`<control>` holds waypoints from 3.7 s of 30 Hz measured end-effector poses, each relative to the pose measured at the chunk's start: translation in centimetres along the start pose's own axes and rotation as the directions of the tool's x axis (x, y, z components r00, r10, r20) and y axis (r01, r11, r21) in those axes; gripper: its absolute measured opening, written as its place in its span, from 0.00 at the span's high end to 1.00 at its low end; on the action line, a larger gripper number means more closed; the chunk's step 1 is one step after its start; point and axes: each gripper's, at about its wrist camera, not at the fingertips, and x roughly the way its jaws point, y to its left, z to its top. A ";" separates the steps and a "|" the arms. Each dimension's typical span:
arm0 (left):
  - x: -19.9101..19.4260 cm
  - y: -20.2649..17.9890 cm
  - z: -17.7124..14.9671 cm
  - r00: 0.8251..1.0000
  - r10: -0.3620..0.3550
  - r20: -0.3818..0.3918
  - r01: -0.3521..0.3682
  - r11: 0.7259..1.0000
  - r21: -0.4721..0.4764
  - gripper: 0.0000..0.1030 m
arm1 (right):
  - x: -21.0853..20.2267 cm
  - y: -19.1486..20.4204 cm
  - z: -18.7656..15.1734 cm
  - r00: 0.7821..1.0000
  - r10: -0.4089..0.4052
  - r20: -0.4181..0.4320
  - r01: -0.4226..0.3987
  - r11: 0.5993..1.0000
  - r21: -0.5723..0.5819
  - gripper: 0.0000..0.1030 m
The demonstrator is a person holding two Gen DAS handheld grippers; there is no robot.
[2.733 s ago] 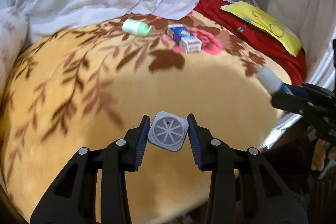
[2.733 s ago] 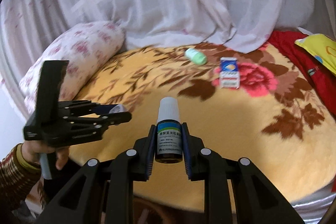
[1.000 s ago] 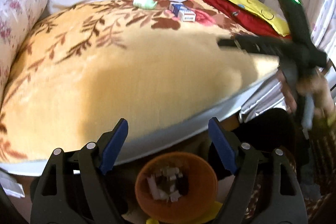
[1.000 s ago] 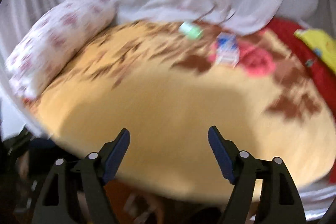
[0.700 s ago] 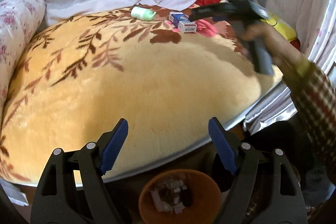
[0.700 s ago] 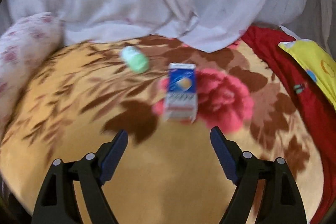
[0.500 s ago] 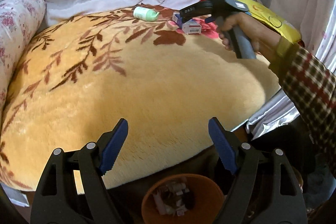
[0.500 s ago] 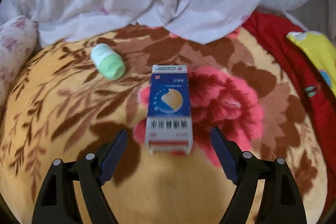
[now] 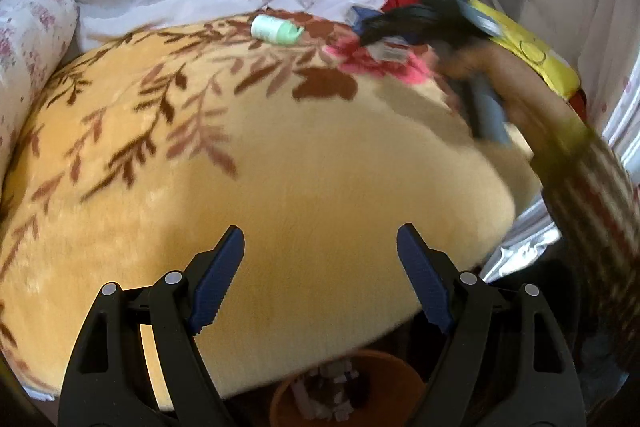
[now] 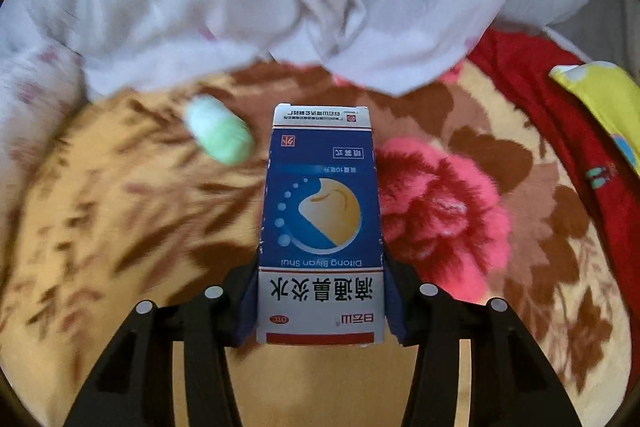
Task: Collect trash
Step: 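Grasp the blue-white medicine box with the right tool, then grasp the green-capped bottle with left tool while right tool holds the box, then lower the green bottle and medicine box into the orange bin, opening both tools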
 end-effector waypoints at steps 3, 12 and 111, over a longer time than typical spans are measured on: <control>0.4 0.5 3.1 0.999 -0.013 0.034 0.013 1.000 -0.024 0.25 | -4.7 0.3 -1.9 0.995 0.026 0.098 -0.024 1.000 -0.015 0.52; 5.9 1.9 13.4 0.992 0.081 0.096 -0.068 0.989 -0.128 0.25 | -11.7 -1.5 -5.6 0.961 0.040 0.272 -0.049 0.998 0.029 0.52; -4.6 -0.7 -17.0 0.953 -0.038 -0.300 0.043 0.999 0.011 0.49 | -16.0 9.7 -34.7 0.836 0.328 -0.439 -0.444 0.875 -0.191 0.51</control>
